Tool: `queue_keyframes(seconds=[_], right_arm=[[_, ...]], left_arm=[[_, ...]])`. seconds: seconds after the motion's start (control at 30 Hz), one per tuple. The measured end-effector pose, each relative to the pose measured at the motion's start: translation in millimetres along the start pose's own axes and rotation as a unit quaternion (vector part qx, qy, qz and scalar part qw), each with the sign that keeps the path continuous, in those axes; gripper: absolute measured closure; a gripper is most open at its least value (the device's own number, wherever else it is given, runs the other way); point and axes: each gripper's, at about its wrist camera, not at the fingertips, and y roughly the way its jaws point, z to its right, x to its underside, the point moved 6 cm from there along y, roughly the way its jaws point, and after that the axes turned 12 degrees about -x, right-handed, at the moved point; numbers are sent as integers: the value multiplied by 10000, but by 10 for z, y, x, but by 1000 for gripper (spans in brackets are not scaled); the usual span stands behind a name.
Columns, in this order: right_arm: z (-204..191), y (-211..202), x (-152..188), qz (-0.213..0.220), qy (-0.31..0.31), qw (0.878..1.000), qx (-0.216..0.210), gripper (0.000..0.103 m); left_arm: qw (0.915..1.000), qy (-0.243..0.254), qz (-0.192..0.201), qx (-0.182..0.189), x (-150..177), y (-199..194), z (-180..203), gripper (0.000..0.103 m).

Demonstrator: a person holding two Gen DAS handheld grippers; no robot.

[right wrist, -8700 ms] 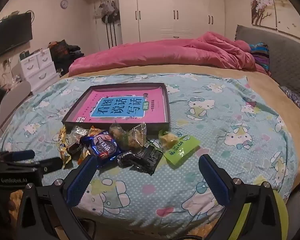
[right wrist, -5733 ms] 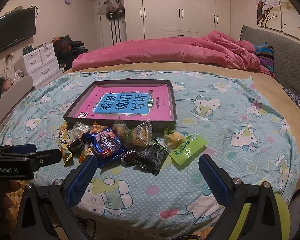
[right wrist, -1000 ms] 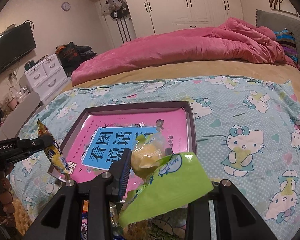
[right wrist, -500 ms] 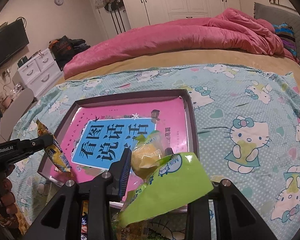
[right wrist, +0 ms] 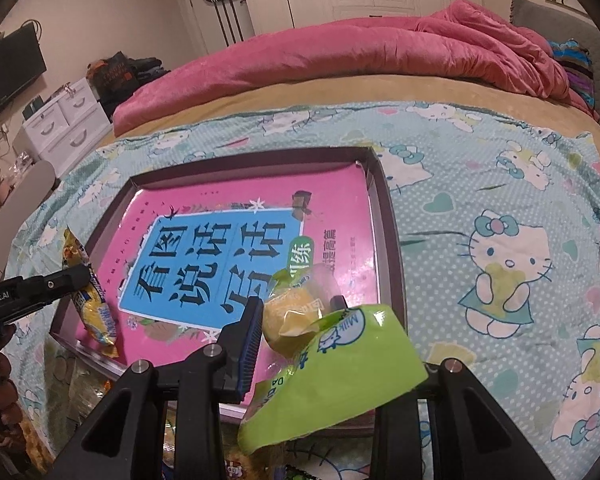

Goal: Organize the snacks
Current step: 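Lift the yellow bar with the left gripper while the right gripper grasps the green pack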

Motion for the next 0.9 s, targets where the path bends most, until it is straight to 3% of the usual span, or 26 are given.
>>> queue_keyframes(seconds=[0.63,0.77,0.9], right_arm=[[51,28,73,-111,100,9998,132,66],[58,-36,73,-33,124,9998,158,57],[79,-95,81,11,157,9997,197,55]], left_arm=[[9999,60,-155,-1,79,87,-31,89],[9998,91,-164,11,78,86,-30,89],[9998,94,-160,12,77,80,-27,89]])
